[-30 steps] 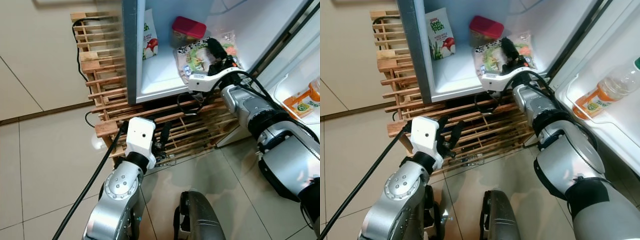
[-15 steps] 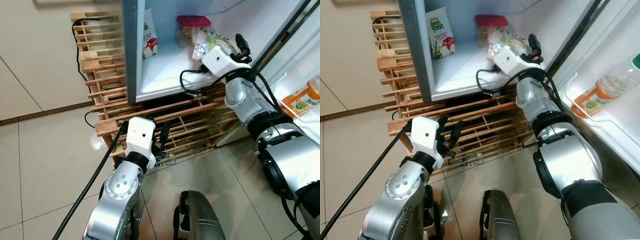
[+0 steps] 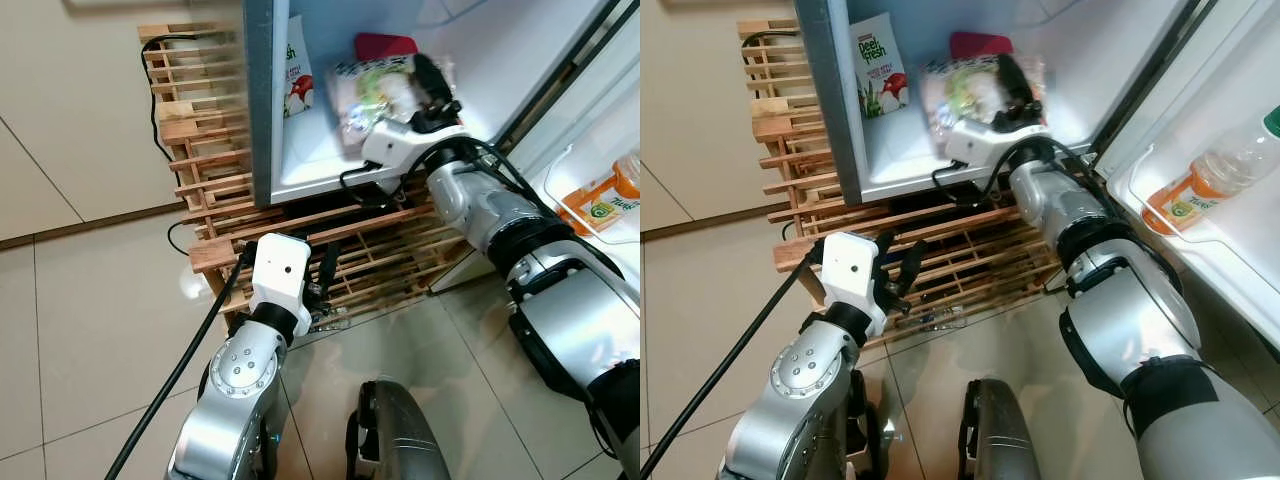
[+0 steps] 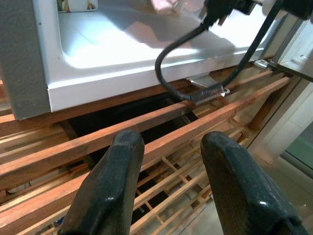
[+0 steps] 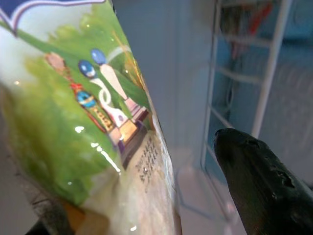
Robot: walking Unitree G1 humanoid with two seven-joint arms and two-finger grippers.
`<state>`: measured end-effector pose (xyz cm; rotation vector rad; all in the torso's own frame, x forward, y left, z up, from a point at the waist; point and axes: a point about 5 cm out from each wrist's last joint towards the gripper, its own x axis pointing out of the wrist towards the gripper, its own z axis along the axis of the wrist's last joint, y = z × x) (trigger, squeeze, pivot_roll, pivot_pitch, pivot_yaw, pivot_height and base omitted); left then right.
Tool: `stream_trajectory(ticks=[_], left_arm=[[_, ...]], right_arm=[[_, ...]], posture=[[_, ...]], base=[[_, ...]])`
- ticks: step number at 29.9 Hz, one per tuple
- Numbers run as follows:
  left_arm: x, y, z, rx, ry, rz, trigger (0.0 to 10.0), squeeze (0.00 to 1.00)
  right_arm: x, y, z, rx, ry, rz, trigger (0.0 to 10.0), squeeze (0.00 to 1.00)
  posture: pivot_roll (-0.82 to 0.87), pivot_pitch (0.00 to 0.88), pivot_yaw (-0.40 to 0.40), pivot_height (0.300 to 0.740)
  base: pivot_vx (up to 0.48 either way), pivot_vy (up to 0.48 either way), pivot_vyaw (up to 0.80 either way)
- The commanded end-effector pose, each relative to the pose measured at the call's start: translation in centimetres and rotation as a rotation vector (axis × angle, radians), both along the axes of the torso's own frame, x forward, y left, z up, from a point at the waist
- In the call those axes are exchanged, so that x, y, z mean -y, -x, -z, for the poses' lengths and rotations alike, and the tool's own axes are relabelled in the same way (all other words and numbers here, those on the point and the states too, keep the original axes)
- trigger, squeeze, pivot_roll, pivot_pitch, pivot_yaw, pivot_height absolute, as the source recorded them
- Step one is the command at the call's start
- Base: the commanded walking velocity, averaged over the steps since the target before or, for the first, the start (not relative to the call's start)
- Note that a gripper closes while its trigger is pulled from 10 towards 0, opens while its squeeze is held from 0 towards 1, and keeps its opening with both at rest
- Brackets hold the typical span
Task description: Restocking fridge
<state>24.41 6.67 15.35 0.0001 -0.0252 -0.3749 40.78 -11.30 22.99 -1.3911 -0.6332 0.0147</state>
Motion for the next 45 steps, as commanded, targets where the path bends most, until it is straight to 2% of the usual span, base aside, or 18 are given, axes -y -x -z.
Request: stream_trajectory(ticks=[1,5,6,7,9,10,17,24,26,28,29,30,32,33,34,36,40,45], left_arm=[[0.7,0.0,0.2,-0.008,0.006,0.012,10.0,0.0],[0.7,0.1,0.2,-0.009,0.004,0.011,10.0,0.0],[0.7,0.1,0.3,-0.009,0.003,0.011,10.0,0.0],[0.7,0.1,0.3,-0.009,0.003,0.012,10.0,0.0],[0.7,0.1,0.3,-0.008,0.002,0.012,10.0,0.0],[0.7,0.1,0.3,-0.008,0.002,0.012,10.0,0.0],[0.6,0.3,0.3,-0.006,-0.009,0.013,10.0,0.0],[0.5,0.2,0.4,0.002,-0.03,0.001,10.0,0.0],[0.4,0.2,0.4,0.002,-0.034,-0.006,10.0,0.0],[0.4,0.3,0.5,-0.003,-0.038,-0.007,10.0,0.0],[0.4,0.3,0.5,-0.003,-0.038,-0.007,10.0,0.0],[0.6,0.4,0.6,-0.005,-0.039,-0.004,10.0,0.0],[0.6,0.4,0.6,-0.006,-0.039,-0.003,10.0,0.0],[0.7,0.3,0.5,-0.004,-0.037,-0.005,10.0,0.0],[0.7,0.3,0.5,-0.004,-0.037,-0.005,10.0,0.0],[0.6,0.4,0.5,-0.005,-0.038,-0.011,10.0,0.0],[0.5,0.5,0.6,-0.008,-0.041,-0.015,10.0,0.0],[0.6,0.4,0.6,-0.008,-0.04,-0.017,10.0,0.0]], right_arm=[[-0.1,0.1,-0.7,0.047,0.007,-0.02,10.0,0.0],[-0.2,0.2,-0.1,0.039,0.011,-0.032,10.0,0.0],[-0.2,0.2,-0.1,0.048,0.014,-0.033,10.0,0.18],[-0.2,0.2,-0.3,0.063,0.011,-0.032,10.0,0.42],[-0.1,0.2,-0.8,0.093,-0.005,-0.026,10.0,0.51],[0.0,0.2,-1.1,0.1,-0.023,-0.023,10.0,1.0],[0.1,0.1,-3.7,0.249,-0.018,-0.008,10.0,1.0],[0.4,-0.4,-4.9,0.219,-0.05,0.043,10.0,1.0],[0.5,-0.6,-5.6,0.18,-0.179,0.057,10.0,1.0],[1.0,-0.9,-5.7,0.055,-0.417,0.072,10.0,1.0],[1.0,-0.9,-5.7,0.055,-0.417,0.072,10.0,1.0],[0.7,-1.1,-5.3,-0.05,-0.529,0.047,10.0,1.0],[0.5,-1.2,-5.2,-0.085,-0.562,0.038,10.0,1.0],[0.5,-1.3,-4.9,-0.169,-0.689,0.021,10.0,1.0],[0.5,-1.3,-4.9,-0.169,-0.689,0.021,10.0,1.0],[0.5,-1.4,-4.7,-0.236,-0.802,0.002,10.0,1.0],[0.6,-1.5,-4.7,-0.266,-0.846,-0.012,10.0,1.0],[0.2,-1.5,-4.8,-0.296,-0.82,-0.042,10.0,1.0]], posture=[[0.06,0.252,-0.142,0.652],[0.06,0.251,-0.143,0.652],[0.06,0.248,-0.143,0.652],[0.06,0.248,-0.143,0.652],[0.06,0.248,-0.143,0.652],[0.07,0.242,-0.143,0.652],[0.08,0.238,-0.137,0.652],[0.09,0.241,-0.143,0.652],[0.08,0.244,-0.146,0.652],[0.08,0.25,-0.147,0.652],[0.08,0.25,-0.147,0.652],[0.08,0.251,-0.146,0.652],[0.08,0.251,-0.146,0.652],[0.08,0.26,-0.148,0.652],[0.08,0.26,-0.148,0.652],[0.08,0.262,-0.152,0.652],[0.08,0.263,-0.153,0.652],[0.08,0.263,-0.157,0.652]], base=[[0.0,0.0,0.0],[0.0,0.0,0.0],[0.0,0.0,0.0],[0.0,0.0,0.0],[0.0,0.0,0.0],[0.0,0.0,0.0],[0.0,0.0,0.0],[0.0,0.0,0.0],[0.0,0.0,0.0],[0.0,0.0,0.0],[0.0,0.0,0.0],[0.0,0.0,0.0],[0.0,0.0,0.0],[0.0,0.0,0.0],[0.0,0.0,0.0],[0.0,0.0,0.0],[0.0,0.0,0.0],[0.0,0.0,0.0]])
